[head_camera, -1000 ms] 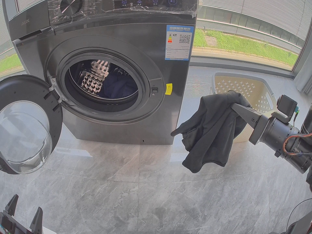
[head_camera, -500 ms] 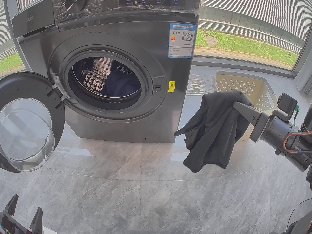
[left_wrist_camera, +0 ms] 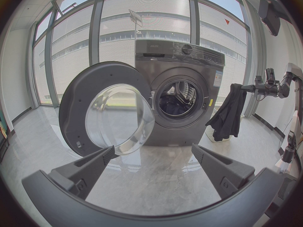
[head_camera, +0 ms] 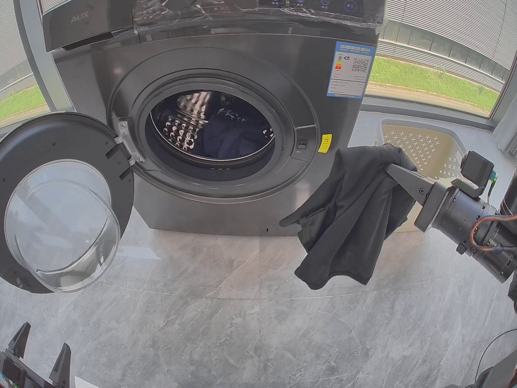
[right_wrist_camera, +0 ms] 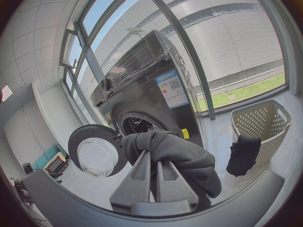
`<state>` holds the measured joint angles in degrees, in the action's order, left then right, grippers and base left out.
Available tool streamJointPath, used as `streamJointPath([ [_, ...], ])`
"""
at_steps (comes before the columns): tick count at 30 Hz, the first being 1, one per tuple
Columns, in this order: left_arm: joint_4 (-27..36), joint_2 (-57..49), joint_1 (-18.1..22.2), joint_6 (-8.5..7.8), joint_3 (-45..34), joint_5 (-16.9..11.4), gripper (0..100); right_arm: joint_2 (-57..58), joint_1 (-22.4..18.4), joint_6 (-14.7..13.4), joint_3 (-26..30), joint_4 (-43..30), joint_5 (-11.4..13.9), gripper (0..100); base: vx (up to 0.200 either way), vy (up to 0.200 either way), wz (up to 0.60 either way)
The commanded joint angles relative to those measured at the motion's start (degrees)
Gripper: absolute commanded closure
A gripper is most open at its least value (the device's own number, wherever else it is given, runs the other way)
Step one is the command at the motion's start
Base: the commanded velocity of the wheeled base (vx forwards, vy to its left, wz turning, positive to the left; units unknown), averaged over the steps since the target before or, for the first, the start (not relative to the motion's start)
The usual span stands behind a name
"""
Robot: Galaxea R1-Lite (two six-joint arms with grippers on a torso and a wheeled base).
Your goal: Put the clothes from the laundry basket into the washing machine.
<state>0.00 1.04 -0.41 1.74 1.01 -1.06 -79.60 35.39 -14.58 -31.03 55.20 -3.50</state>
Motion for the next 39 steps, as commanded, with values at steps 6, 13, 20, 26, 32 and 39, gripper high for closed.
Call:
streamJointPath([
  [6, 0.0, -0.95, -0.02, 0.01, -0.92, 0.01, 0, -0.02, 0.03, -0.01, 0.09, 0.0, -0.02, 100, 0.0, 0.1, 0.0],
  [13, 0.0, -0.95, -0.02, 0.01, -0.92, 0.01, 0, -0.02, 0.03, -0.01, 0.18, 0.0, -0.02, 100, 0.0, 0.0, 0.0],
  [20, 0.0, -0.95, -0.02, -0.07, -0.92, 0.01, 0, -0.11, 0.12, -0.01, 0.18, 0.0, -0.02, 100, 0.0, 0.0, 0.0],
  [26, 0.0, -0.95, -0.02, -0.07, -0.92, 0.01, 0, -0.02, 0.12, -0.1, 0.44, 0.0, 0.42, 100, 0.0, 0.167, 0.0],
  [32, 0.0, -0.95, -0.02, -0.16, -0.92, 0.01, 0, -0.02, 0.03, -0.19, 0.53, 0.0, 0.95, 100, 0.0, 0.2, 0.0],
  [39, 0.0, -0.95, -0.02, -0.16, -0.92, 0.01, 0, -0.11, 0.21, -0.27, 0.61, 0.0, 0.95, 100, 0.0, 0.029, 0.0],
])
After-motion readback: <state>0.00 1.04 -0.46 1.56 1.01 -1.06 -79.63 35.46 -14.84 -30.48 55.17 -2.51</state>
